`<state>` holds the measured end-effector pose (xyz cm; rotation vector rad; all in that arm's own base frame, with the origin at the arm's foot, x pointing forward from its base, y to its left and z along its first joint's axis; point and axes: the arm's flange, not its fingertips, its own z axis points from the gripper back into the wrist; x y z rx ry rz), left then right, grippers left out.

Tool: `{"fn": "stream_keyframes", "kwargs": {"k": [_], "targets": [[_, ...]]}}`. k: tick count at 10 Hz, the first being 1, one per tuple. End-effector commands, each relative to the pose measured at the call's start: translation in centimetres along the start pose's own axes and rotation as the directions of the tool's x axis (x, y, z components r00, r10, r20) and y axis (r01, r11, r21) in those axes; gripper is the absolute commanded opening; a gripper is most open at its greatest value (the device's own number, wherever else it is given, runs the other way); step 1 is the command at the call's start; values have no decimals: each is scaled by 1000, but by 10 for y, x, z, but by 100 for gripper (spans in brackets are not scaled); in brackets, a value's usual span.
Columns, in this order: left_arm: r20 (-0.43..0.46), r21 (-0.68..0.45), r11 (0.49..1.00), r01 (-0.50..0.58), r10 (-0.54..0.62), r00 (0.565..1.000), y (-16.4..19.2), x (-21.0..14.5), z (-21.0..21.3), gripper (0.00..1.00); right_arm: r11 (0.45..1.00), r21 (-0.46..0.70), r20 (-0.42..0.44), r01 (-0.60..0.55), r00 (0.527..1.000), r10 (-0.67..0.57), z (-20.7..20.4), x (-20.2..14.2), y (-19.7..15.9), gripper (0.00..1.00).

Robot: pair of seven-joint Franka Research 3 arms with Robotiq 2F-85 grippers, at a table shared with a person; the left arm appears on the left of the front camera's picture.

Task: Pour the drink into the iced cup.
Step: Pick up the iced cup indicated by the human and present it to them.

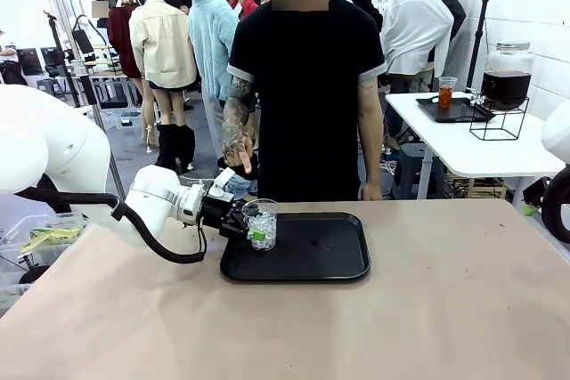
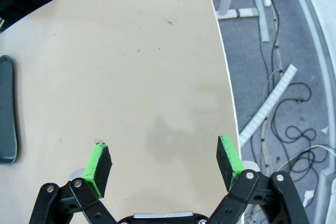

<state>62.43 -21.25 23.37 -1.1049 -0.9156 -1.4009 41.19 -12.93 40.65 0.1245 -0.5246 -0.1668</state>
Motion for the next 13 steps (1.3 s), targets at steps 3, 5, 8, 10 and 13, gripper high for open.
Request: {"fn": "stream_keyframes", "kwargs": {"k": [3, 5, 8, 10, 13], "targets": [[23, -20, 1000, 20, -20, 1000, 3, 1, 0, 80, 1000, -12, 10, 18, 1000, -18, 0, -4, 4, 100], [28, -18, 1000, 18, -17, 999, 3, 2, 0, 80, 1000, -12, 10, 18, 1000, -18, 0, -4, 4, 100], [28, -12, 1000, 15, -15, 999, 3, 2, 2, 80, 1000, -12, 10, 18, 1000, -18, 0, -4, 4, 100], [22, -20, 1000, 10, -10, 1000, 2, 2, 4, 71, 1000, -12, 10, 18, 1000, -18, 0, -4, 4, 100], [18, -18, 1000, 13, -13, 1000, 1, 4, 5, 71, 1000, -12, 10, 18, 1000, -18, 0, -4, 4, 100]]}}
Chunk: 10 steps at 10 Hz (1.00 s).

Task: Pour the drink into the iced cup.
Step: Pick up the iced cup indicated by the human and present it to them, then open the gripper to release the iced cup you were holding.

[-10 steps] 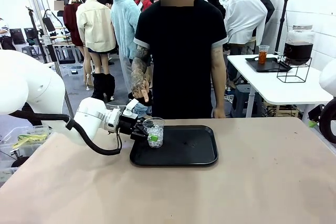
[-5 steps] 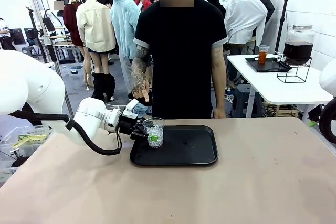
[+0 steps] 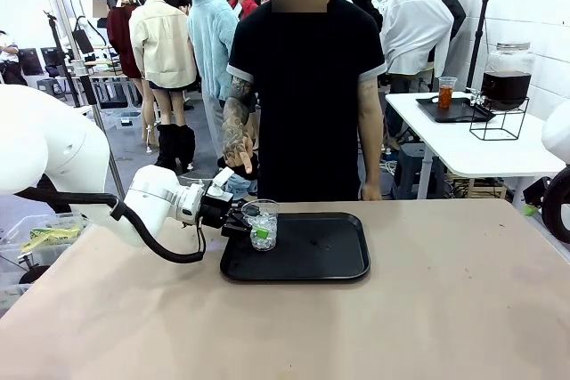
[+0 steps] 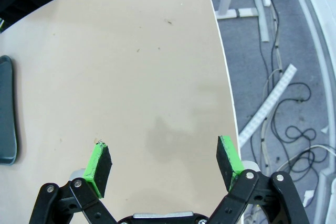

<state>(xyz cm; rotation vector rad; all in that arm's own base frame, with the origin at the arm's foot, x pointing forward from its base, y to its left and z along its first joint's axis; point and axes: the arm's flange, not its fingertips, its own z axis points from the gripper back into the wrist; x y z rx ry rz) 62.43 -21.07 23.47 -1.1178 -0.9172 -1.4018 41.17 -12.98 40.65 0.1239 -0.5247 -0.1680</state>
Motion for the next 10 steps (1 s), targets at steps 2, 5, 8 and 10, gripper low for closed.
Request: {"fn": "stream_keyframes", "kwargs": {"k": [2, 5, 8, 10], "targets": [[0, 0, 1000, 0, 0, 1000, 0, 0, 0, 71, 1000, -12, 10, 17, 1000, -17, 0, -3, 4, 100], [0, 0, 1000, 0, 0, 1000, 0, 0, 0, 71, 1000, -12, 10, 17, 1000, -17, 0, -3, 4, 100], [-12, 23, 999, 46, -46, 999, -2, 13, 2, 71, 1000, -12, 10, 17, 1000, -17, 0, -3, 4, 100], [13, 98, 989, 109, -111, 994, 0, 51, 13, 71, 1000, -12, 10, 17, 1000, -17, 0, -3, 4, 100]]}}
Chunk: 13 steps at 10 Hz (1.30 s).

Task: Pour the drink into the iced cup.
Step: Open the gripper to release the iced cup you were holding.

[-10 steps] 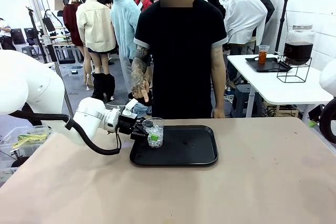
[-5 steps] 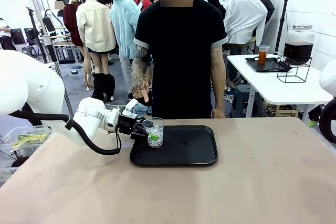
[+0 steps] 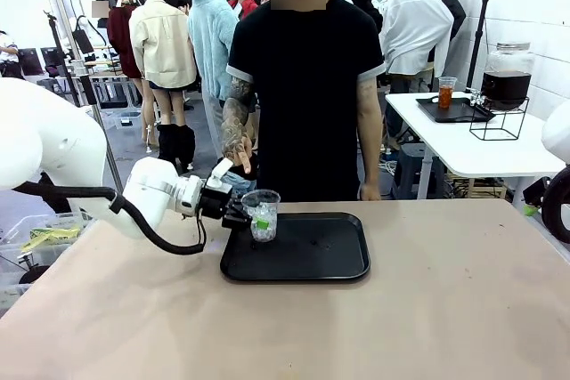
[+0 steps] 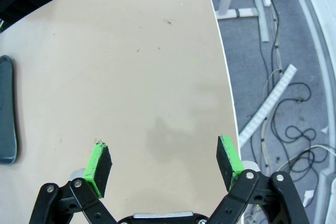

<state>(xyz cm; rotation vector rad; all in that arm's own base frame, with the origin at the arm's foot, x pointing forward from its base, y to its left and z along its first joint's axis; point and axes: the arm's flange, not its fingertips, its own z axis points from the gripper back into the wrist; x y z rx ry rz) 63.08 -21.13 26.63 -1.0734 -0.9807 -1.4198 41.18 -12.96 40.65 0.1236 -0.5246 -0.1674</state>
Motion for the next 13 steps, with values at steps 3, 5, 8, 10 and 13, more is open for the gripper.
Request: {"fn": "stream_keyframes", "kwargs": {"k": [3, 5, 8, 10, 13], "targets": [[-15, 113, 983, 142, -141, 990, 11, 69, 22, 71, 1000, -11, 10, 17, 1000, -17, 0, -3, 4, 100], [-2, 172, 973, 158, -160, 987, 30, 98, 38, 71, 1000, -11, 10, 17, 1000, -17, 0, -3, 4, 100], [-6, 223, 961, 163, -166, 986, 47, 116, 55, 71, 1000, -11, 10, 17, 1000, -17, 0, -3, 4, 100], [-17, 241, 958, 152, -153, 988, 53, 116, 60, 71, 1000, -11, 10, 17, 1000, -17, 0, -3, 4, 100], [-16, 256, 955, 148, -149, 989, 57, 114, 67, 71, 1000, -11, 10, 17, 1000, -17, 0, -3, 4, 100]]}}
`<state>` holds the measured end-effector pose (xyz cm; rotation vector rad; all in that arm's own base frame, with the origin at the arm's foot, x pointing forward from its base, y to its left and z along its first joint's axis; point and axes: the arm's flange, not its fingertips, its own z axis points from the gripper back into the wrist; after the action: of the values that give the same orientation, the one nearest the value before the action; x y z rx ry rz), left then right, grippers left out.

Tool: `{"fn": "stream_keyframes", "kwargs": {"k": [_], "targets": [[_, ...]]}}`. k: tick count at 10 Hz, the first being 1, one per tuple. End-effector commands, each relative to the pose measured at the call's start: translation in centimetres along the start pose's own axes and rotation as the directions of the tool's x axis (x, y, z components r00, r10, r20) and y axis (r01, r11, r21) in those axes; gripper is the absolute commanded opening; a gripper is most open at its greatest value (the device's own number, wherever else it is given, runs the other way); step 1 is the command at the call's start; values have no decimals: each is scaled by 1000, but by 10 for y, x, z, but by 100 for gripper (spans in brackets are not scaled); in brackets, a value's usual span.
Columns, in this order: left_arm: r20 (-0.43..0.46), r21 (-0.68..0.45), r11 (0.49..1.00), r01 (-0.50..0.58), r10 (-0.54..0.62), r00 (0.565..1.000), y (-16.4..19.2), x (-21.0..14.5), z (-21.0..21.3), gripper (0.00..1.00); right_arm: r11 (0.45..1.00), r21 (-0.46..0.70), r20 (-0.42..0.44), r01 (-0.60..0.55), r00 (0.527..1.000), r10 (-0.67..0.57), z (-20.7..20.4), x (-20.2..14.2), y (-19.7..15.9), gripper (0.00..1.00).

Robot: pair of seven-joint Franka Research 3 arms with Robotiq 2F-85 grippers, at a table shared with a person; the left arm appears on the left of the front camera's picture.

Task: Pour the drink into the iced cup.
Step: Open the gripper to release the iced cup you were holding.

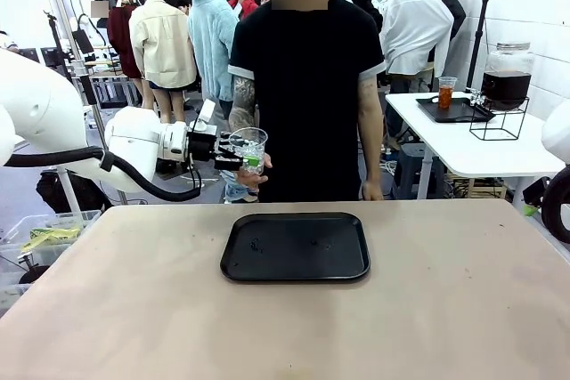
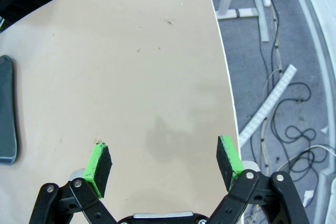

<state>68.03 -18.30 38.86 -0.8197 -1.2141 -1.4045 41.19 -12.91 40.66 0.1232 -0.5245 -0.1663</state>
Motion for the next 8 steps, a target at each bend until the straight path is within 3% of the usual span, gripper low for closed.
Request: {"fn": "stream_keyframes", "kwargs": {"k": [1, 7, 8], "targets": [[19, 27, 999, -27, 27, 999, 11, 2, 2, 71, 1000, -11, 10, 19, 1000, -18, 0, -4, 3, 100], [2, 28, 999, -40, 40, 999, 12, -1, 5, 71, 1000, -11, 10, 19, 1000, -18, 0, -4, 3, 100], [-11, 48, 997, -54, 54, 998, 12, -1, 7, 80, 1000, -11, 10, 19, 1000, -18, 0, -4, 3, 100]]}}
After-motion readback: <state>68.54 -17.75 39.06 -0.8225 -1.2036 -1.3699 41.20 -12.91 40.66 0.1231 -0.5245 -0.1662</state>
